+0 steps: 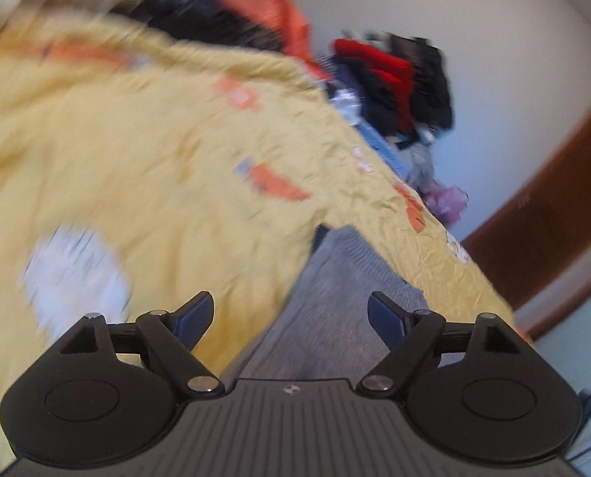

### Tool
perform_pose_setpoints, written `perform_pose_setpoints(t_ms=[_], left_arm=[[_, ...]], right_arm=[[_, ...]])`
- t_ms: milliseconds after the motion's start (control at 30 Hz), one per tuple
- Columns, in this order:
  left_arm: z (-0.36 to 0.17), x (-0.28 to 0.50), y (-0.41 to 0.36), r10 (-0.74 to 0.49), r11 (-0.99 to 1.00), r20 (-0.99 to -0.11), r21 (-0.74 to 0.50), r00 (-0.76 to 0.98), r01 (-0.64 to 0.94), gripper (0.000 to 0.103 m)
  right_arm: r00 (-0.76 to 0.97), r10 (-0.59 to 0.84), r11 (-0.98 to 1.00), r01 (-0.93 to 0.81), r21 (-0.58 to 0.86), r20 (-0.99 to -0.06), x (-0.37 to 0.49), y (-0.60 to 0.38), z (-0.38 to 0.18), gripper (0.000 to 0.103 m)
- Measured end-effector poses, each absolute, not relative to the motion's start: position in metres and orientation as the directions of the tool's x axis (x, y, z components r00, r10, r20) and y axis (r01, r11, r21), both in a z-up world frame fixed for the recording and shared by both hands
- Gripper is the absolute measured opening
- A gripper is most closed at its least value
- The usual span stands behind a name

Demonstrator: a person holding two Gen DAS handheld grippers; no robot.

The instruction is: Fold small clothes

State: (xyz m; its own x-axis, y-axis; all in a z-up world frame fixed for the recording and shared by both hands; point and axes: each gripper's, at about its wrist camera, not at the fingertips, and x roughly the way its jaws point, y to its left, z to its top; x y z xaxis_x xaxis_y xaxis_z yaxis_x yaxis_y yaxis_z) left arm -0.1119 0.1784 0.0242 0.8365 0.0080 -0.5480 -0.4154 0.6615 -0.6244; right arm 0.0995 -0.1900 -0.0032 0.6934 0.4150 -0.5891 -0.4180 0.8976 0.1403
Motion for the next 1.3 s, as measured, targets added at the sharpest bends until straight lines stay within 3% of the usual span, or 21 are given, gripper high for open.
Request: perform_pose_setpoints(t_ms=[200,367,733,1000,1067,1100,1133,1300], left_arm=[[-0.001,-0.117,0.191,-0.205,0.482,-0.524,-0.789,0.827,-0.38,0.085],[-0.002,-0.103,0.178,-0.286,0.465,-0.529,-0.806,0.799,-0.367,0.085],[-0.008,-0.131,0.18,-0.357,0.401,-0.53,-0.831,0.769,-0.386,0.085],[-0.004,-0.114,0.174,-0.212,0.443,-0.533,-0.799,0.819,-0.406,0.084],[0.005,-0.105,0.163,-0.117,0.535,-0.6,-0.709,0.791,-0.459,0.061],[0.008,-0.099,0.157,-0.071,0.591,-0.641,-0.644,0.764,-0.486,0.032],[0.009,-0.094,0.15,-0.027,0.645,-0.674,-0.576,0.738,-0.502,0.017],[0.018,-0.088,0.131,0.07,0.753,-0.694,-0.434,0.716,-0.494,0.008]], right_arm=[[0.697,0.414,0.899,-0.415,0.141,-0.586,0.099,-0.189,-0.003,0.102],[0.698,0.416,0.899,-0.413,0.147,-0.583,0.098,-0.191,-0.003,0.102],[0.699,0.416,0.899,-0.412,0.148,-0.582,0.097,-0.191,-0.003,0.102],[0.699,0.417,0.899,-0.412,0.149,-0.581,0.097,-0.191,-0.003,0.102],[0.699,0.416,0.899,-0.412,0.148,-0.582,0.097,-0.191,-0.003,0.102],[0.699,0.416,0.899,-0.412,0.149,-0.582,0.097,-0.191,-0.003,0.102],[0.699,0.416,0.899,-0.412,0.149,-0.581,0.097,-0.191,-0.003,0.102],[0.695,0.413,0.9,-0.411,0.146,-0.589,0.099,-0.192,-0.002,0.102]])
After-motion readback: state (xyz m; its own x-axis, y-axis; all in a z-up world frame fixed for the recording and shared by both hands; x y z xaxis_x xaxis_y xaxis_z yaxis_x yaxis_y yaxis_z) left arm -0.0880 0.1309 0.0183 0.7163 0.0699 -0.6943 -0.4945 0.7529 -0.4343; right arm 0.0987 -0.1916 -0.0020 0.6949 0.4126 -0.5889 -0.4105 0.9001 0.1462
